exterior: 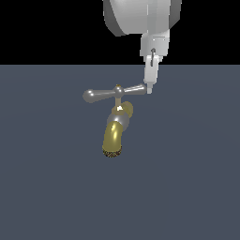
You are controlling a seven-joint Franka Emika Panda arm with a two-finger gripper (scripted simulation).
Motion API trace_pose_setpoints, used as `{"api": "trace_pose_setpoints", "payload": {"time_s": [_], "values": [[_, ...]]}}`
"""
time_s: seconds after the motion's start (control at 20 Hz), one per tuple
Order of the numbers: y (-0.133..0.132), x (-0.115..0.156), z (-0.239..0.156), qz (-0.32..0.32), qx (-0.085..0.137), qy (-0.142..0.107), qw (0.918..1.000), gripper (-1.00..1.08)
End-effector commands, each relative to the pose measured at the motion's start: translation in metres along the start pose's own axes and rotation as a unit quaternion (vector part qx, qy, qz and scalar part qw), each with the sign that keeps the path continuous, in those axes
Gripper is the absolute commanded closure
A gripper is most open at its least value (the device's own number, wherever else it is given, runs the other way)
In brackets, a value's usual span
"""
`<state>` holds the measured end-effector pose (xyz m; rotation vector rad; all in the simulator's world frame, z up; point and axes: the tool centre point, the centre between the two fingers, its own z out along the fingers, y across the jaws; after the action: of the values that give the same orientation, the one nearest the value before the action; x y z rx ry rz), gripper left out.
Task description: Turn on the faucet by rotating a designated handle.
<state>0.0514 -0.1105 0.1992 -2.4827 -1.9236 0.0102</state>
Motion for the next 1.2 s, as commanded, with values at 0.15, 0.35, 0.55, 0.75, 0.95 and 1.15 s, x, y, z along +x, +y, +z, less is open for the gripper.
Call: {"api": "trace_pose_setpoints", "payload": {"time_s": [0.15, 0.35, 0.55, 0.75, 0.95, 1.15], "values": [[0.014, 0.028, 0.0, -0.012, -0.001, 0.003, 0.9999, 1.08], [0.024, 0.036, 0.0, -0.012, -0.002, 0.003, 0.9999, 1.08], [0.034, 0.044, 0.0, -0.012, -0.002, 0.002, 0.9999, 1.08], [0.043, 0.051, 0.0, -0.012, -0.002, 0.002, 0.9999, 1.08], [0.045, 0.037, 0.0, 0.001, -0.002, -0.002, 1.0, 1.08], [0.047, 0.066, 0.0, -0.002, -0.002, -0.001, 1.0, 1.08]]}}
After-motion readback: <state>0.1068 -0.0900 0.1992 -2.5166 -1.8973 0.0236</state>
